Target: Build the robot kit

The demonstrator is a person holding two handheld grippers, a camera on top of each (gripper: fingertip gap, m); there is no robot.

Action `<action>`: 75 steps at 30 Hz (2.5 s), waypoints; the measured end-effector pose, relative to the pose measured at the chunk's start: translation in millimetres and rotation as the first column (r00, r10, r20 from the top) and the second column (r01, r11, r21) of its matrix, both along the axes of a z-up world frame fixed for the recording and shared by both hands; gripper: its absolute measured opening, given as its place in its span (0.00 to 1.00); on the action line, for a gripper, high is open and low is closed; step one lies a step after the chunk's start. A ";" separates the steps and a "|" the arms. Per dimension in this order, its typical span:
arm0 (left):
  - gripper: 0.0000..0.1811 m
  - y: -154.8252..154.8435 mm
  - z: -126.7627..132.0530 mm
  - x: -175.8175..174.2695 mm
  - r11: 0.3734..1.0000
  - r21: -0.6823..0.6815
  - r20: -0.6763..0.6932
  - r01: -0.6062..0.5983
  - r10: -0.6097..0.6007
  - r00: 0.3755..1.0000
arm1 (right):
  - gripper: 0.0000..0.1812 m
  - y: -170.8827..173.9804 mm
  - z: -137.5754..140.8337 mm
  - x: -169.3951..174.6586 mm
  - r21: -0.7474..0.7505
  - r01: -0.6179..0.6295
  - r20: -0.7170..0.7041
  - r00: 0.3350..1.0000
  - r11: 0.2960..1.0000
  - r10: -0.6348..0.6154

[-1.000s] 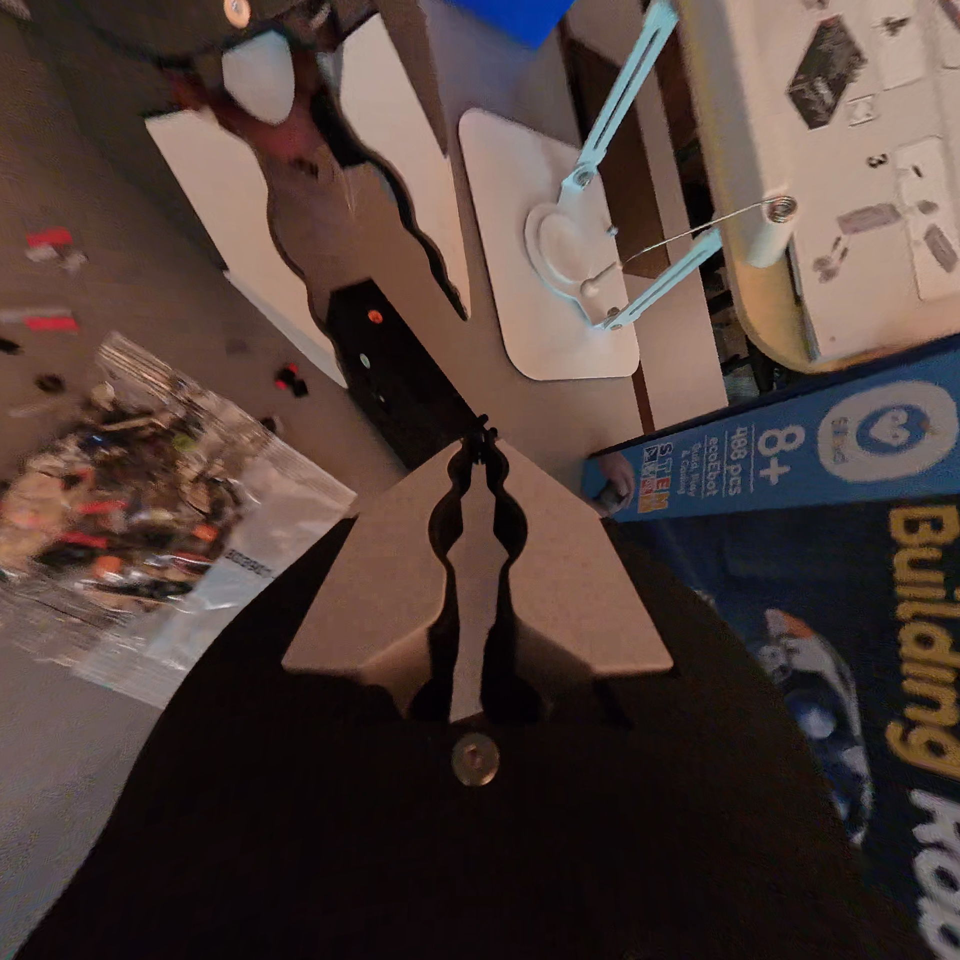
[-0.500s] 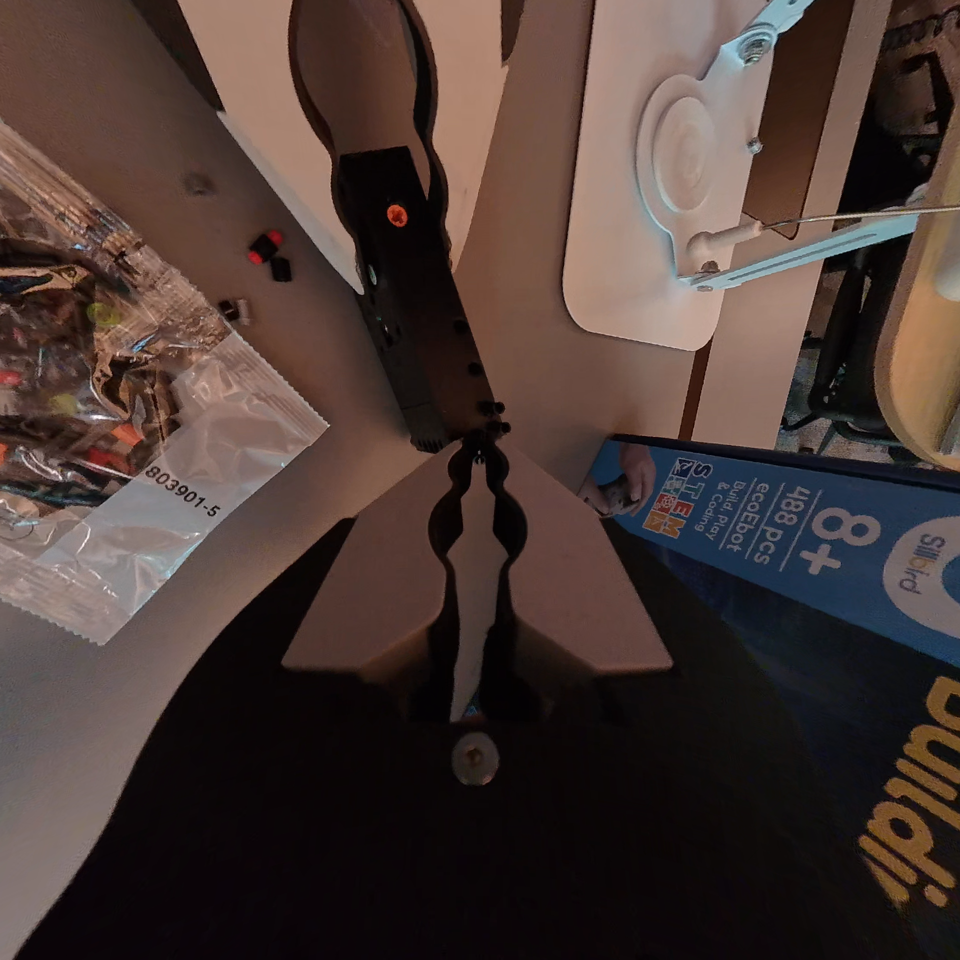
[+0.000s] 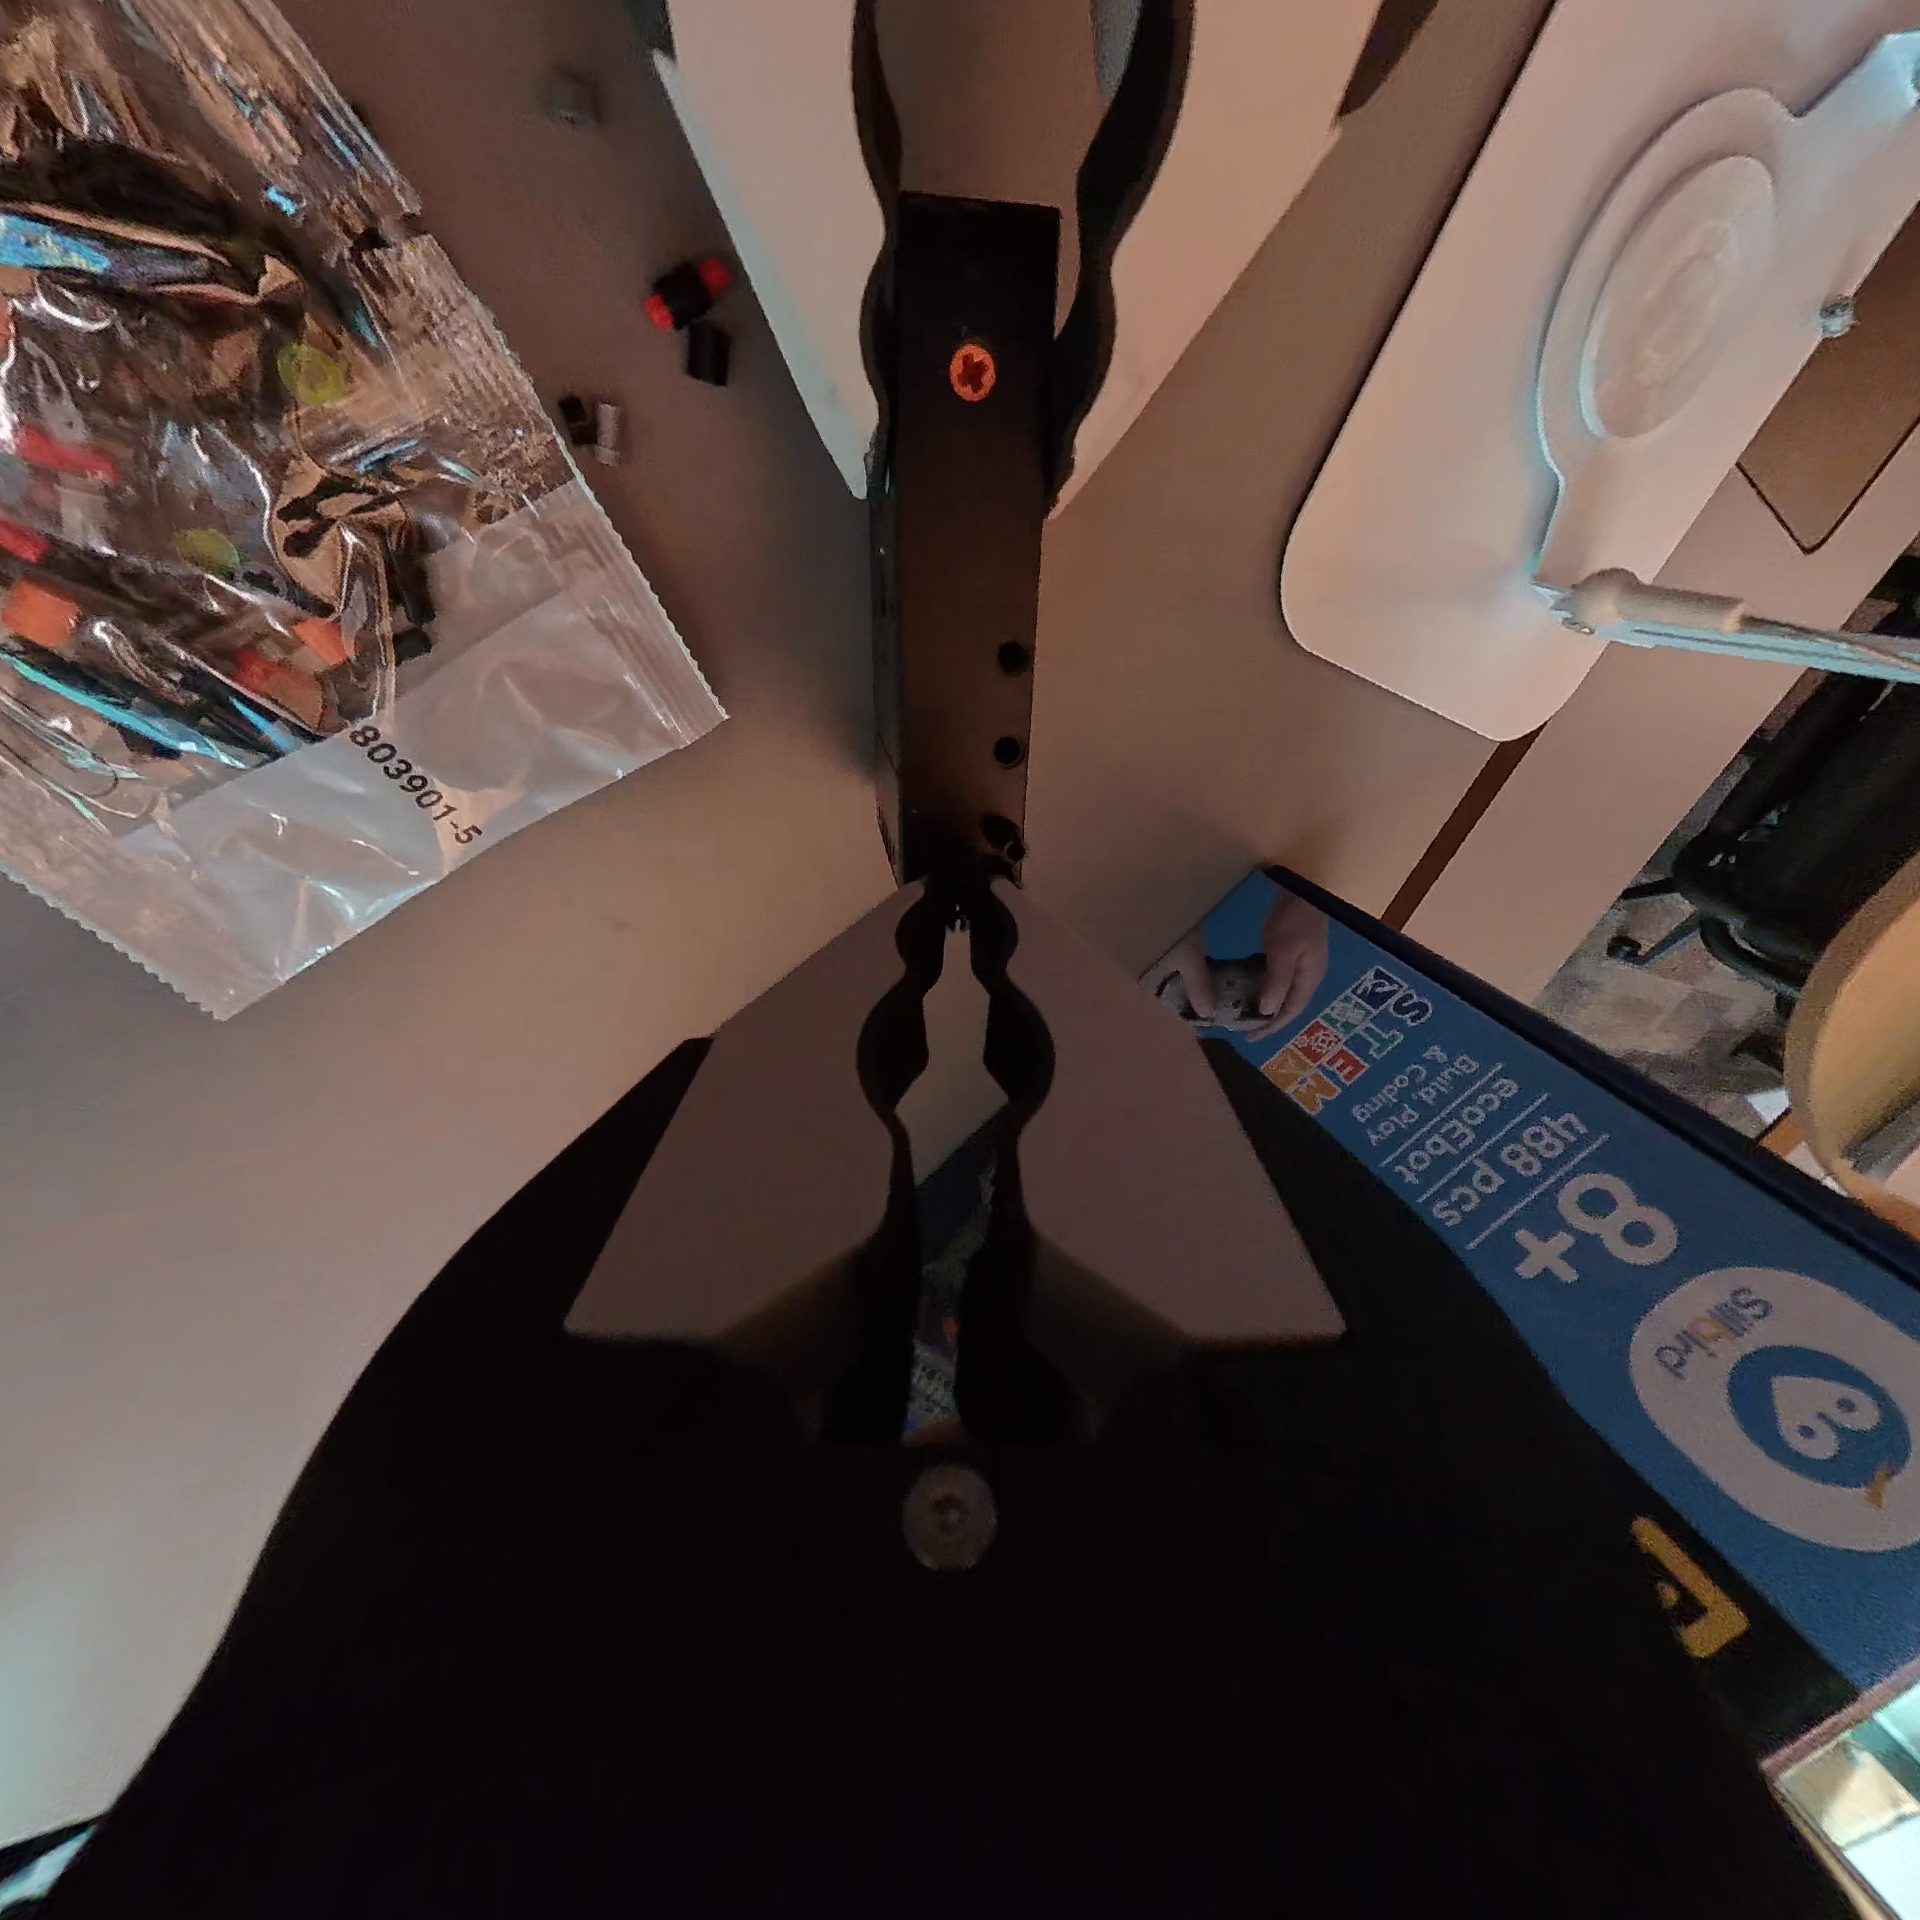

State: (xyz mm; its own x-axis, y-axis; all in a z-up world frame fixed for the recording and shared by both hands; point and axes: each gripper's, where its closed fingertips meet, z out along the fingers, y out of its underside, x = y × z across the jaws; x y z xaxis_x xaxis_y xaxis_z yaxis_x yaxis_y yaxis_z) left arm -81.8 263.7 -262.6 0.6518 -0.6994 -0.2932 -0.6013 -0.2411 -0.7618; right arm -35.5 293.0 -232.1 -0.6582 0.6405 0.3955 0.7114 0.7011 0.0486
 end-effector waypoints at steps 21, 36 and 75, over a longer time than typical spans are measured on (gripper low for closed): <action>0.14 3.3 1.4 2.4 0.999 -0.018 0.040 -0.037 0.037 0.999 | 0.01 15.7 1.2 -7.3 -0.380 0.299 -0.149 0.914 0.876 -0.377; 0.14 -1.3 4.2 11.8 0.996 0.048 -0.098 -0.073 0.077 0.992 | 0.01 14.1 2.8 5.2 -0.362 0.414 -0.150 0.858 0.835 -0.491; 0.07 -57.0 110.2 66.5 0.678 0.685 -0.255 0.265 -0.117 0.960 | 0.01 -95.5 78.3 7.7 -0.962 -0.146 -0.271 0.616 0.230 -0.740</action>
